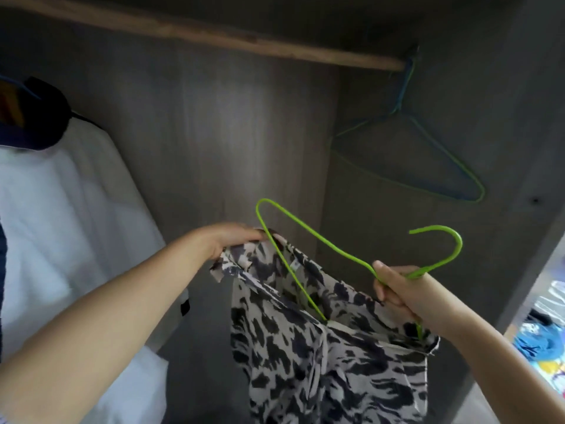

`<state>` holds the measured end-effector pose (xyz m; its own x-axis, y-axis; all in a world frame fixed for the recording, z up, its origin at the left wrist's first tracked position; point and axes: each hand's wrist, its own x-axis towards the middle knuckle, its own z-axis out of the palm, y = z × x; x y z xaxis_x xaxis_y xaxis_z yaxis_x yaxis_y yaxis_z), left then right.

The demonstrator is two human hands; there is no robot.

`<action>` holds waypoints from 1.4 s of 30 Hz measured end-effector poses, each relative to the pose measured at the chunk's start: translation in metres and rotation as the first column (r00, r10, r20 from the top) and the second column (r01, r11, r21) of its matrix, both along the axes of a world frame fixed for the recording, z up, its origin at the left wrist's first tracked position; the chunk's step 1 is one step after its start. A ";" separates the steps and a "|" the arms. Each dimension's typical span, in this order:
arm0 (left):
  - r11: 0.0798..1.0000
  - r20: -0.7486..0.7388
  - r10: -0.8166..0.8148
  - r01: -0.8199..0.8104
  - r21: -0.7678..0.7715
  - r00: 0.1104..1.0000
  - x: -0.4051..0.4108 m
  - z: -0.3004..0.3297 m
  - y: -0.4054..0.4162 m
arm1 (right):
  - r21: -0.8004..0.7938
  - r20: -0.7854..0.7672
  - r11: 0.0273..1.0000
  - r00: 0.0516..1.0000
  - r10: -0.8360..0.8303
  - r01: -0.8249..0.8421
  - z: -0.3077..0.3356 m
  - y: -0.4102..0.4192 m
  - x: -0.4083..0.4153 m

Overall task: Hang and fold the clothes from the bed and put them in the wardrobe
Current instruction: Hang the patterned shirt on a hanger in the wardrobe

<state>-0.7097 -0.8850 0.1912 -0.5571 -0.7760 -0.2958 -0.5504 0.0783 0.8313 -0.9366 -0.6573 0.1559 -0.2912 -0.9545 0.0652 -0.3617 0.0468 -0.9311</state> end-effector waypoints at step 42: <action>0.785 -0.355 -0.018 -0.206 -0.584 0.935 0.005 -0.005 0.006 | -0.144 -0.392 0.961 0.905 0.164 -0.236 0.097 -0.083 0.100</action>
<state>-0.7047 -0.8791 0.1864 -0.4464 -0.7820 0.4350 -0.2902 0.5864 0.7562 -0.8368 -0.7400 0.2530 -0.0153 -0.9503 0.3109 -0.6669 -0.2220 -0.7113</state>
